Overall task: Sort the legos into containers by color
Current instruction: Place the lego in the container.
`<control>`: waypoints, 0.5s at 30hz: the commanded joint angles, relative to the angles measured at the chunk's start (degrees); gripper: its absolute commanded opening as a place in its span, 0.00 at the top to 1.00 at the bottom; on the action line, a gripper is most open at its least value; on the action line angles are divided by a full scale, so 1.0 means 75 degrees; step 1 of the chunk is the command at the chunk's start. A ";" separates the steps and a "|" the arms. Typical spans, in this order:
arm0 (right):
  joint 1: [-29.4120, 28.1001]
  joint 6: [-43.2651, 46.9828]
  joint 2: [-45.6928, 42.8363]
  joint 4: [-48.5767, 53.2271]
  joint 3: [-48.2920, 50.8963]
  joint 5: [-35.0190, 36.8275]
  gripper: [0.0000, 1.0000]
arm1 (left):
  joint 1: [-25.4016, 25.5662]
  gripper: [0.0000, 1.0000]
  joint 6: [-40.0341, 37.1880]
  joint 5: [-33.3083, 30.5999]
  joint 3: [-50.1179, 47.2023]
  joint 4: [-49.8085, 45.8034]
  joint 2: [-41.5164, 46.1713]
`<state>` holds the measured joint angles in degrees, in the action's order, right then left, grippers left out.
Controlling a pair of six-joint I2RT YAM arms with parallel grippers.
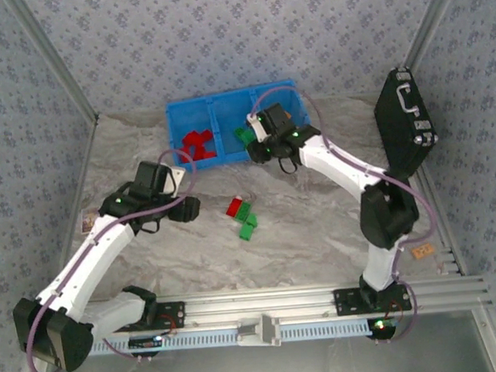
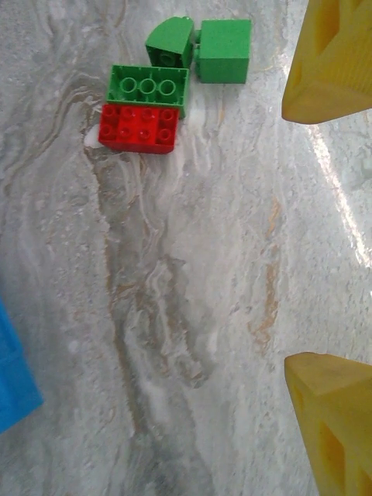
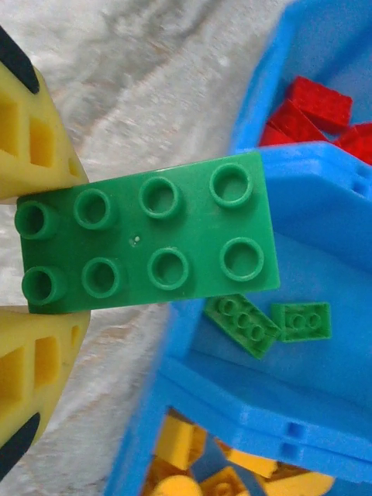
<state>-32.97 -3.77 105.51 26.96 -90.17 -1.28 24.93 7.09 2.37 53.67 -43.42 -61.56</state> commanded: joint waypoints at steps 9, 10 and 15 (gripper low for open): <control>0.0304 -0.0045 0.2915 0.0077 -0.3000 -0.0423 0.68 | 0.0226 0.22 0.0747 0.0441 -0.0587 0.0533 0.0096; 0.0316 -0.0076 0.3116 0.0134 -0.3225 -0.0427 0.68 | 0.0235 0.22 0.0770 0.0424 -0.0619 0.0550 0.0102; 0.0469 -0.0212 0.3691 0.0313 -0.3972 -0.0511 0.61 | 0.0355 0.22 0.1020 0.0443 -0.0691 0.0555 0.0082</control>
<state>-30.30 -4.23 131.63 27.53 -115.77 -3.90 26.74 12.82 4.73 49.19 -40.23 -61.58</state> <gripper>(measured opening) 0.389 0.778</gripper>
